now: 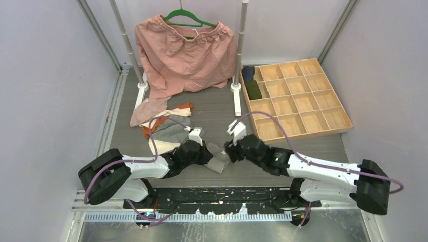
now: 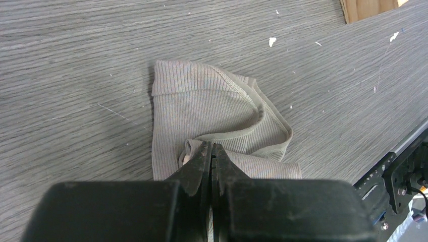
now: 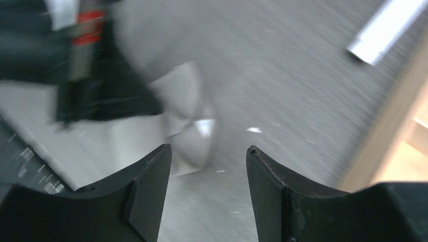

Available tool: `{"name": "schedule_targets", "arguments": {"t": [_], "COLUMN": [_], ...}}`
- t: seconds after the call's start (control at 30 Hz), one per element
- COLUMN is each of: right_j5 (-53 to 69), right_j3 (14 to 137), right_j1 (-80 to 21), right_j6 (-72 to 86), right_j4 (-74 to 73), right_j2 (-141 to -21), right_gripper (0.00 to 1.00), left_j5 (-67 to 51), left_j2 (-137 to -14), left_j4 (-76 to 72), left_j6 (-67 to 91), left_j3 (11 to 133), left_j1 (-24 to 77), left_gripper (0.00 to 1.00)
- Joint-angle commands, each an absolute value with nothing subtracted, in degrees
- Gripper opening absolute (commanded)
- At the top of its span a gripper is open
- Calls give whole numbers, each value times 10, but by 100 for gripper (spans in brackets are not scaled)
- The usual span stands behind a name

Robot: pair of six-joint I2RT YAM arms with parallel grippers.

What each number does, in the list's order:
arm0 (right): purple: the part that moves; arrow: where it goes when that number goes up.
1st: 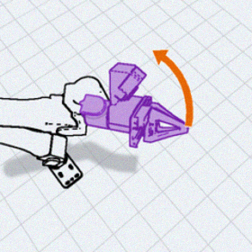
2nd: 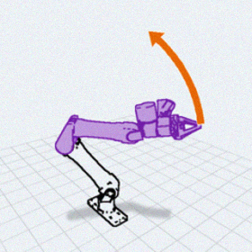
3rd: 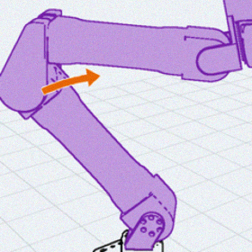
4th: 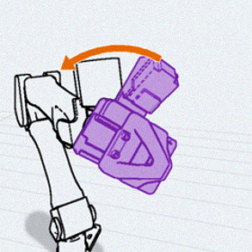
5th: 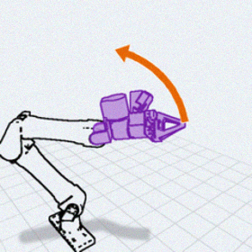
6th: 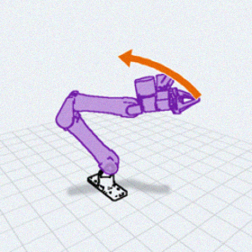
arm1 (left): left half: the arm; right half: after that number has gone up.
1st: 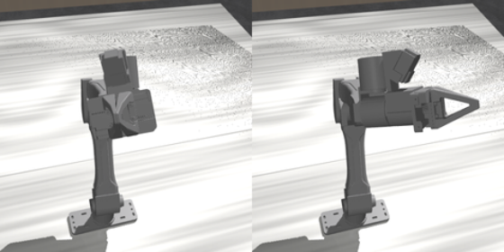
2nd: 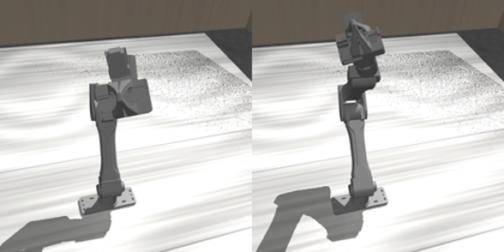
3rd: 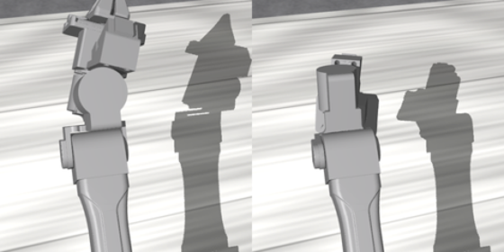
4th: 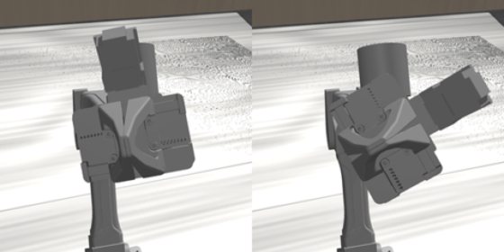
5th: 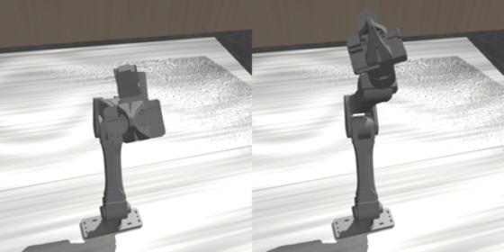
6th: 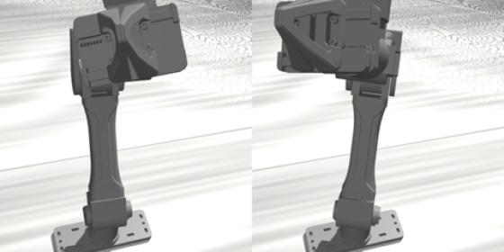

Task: Roll the underwear
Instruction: Roll the underwear to the center of the board.

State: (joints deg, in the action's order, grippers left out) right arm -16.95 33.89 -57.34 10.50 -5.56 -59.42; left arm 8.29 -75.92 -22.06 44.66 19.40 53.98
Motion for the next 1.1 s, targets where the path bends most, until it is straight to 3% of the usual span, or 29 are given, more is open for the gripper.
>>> {"name": "schedule_targets", "arguments": {"t": [0.0, 0.23, 0.4, 0.9, 1.07], "right_j5": [-253, -382, -465, -496, -497], "right_j3": [335, 389, 421, 429, 419], "right_j1": [-720, -858, -890, -898, -898], "right_j6": [-20, -113, -178, -167, -143], "right_j4": [42, 90, 103, 74, 67], "right_j2": [-638, -810, -915, -984, -994], "right_gripper": [62, 61, 61, 53, 43], "left_j5": [76, 63, 49, 37, 32], "left_j2": [-787, -811, -833, -847, -843], "left_j4": [-130, -147, -166, -180, -183], "left_j6": [436, 440, 447, 450, 450], "left_j3": [160, 157, 152, 150, 149], "left_j1": [540, 533, 527, 522, 520], "left_gripper": [0, 1, 0, 1, 0]}}
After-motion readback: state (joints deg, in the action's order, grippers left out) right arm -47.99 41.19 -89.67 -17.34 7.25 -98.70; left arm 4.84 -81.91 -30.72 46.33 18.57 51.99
